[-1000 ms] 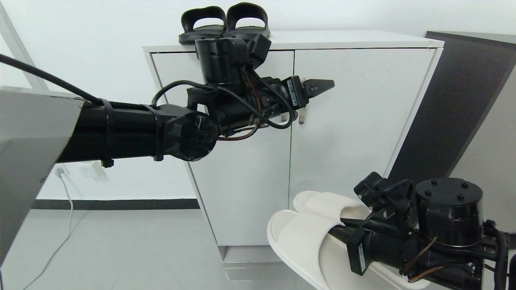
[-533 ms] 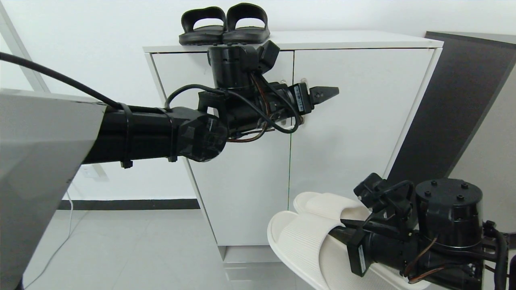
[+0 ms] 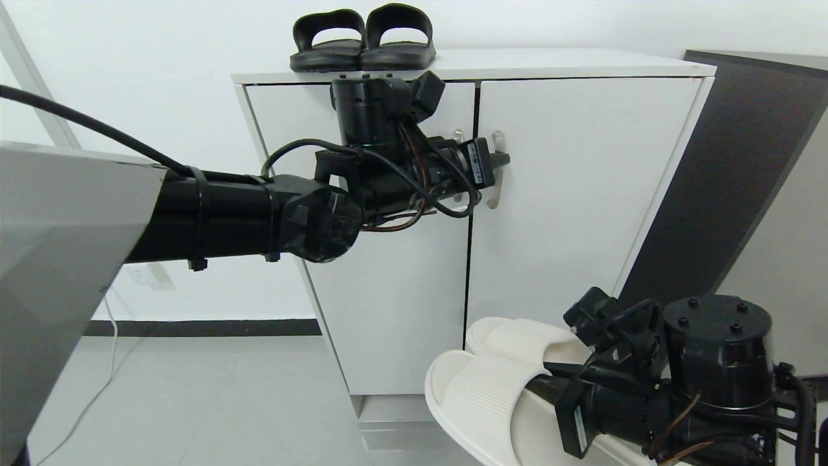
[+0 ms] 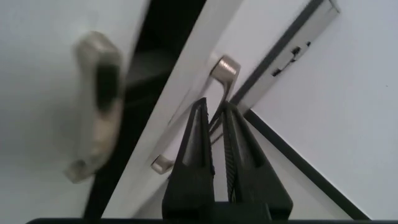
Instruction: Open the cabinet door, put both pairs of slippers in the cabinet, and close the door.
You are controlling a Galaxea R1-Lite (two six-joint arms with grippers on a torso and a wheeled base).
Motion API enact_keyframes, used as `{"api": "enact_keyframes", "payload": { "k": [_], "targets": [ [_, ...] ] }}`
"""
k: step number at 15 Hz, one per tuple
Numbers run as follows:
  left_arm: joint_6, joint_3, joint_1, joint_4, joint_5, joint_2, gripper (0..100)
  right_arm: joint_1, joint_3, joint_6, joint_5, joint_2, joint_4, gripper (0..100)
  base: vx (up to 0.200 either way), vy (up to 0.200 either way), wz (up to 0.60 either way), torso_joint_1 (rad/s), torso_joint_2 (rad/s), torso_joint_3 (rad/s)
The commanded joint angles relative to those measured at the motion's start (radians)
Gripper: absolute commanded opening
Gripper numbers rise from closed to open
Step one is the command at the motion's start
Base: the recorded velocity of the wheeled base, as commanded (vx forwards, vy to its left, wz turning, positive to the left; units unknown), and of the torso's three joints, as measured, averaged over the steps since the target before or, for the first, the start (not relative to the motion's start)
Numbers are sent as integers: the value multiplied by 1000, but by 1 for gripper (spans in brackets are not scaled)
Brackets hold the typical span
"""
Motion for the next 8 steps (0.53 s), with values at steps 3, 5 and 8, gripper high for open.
{"api": "enact_keyframes", "payload": {
  "k": [3,5,8],
  "targets": [
    [30,116,-79,-31,-1,-110,0,12,33,0,86,-19,-4,0,0,0,0,0,0,0],
    [32,171,-96,-42,7,-156,0,15,44,-3,109,-27,-5,0,0,0,0,0,0,0],
    [56,289,-107,-47,33,-254,0,21,53,-3,117,-36,-5,0,0,0,0,0,0,0]
  ]
}}
